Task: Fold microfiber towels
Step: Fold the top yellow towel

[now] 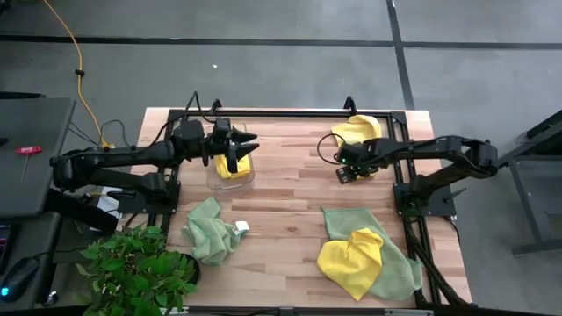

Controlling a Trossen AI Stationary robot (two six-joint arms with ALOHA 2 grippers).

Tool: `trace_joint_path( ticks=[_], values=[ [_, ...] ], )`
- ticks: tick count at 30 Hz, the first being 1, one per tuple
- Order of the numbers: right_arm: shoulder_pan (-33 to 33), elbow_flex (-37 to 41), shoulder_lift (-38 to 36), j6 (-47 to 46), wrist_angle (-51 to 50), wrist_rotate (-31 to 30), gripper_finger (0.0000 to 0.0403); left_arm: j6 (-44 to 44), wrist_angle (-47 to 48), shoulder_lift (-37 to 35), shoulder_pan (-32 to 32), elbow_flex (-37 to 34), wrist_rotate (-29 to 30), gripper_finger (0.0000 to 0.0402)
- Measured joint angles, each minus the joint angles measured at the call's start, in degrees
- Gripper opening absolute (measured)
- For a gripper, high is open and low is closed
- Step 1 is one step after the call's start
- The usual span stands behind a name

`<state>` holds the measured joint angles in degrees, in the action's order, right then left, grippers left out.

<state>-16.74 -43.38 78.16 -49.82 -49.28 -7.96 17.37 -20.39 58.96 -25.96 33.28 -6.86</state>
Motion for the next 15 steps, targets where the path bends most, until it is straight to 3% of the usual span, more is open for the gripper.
trace_joint_path(
  ticks=[10,15],
  values=[
    [0.41,0.04,6.46,0.92,1.96,-2.96,0.0218,-0.02,-0.85,0.4,3.61,0.0,0.81,0.017],
    [0.41,0.04,7.42,2.18,3.06,-3.22,0.0146,-1.9,-0.86,1.81,6.98,0.02,4.23,0.017]
  ],
)
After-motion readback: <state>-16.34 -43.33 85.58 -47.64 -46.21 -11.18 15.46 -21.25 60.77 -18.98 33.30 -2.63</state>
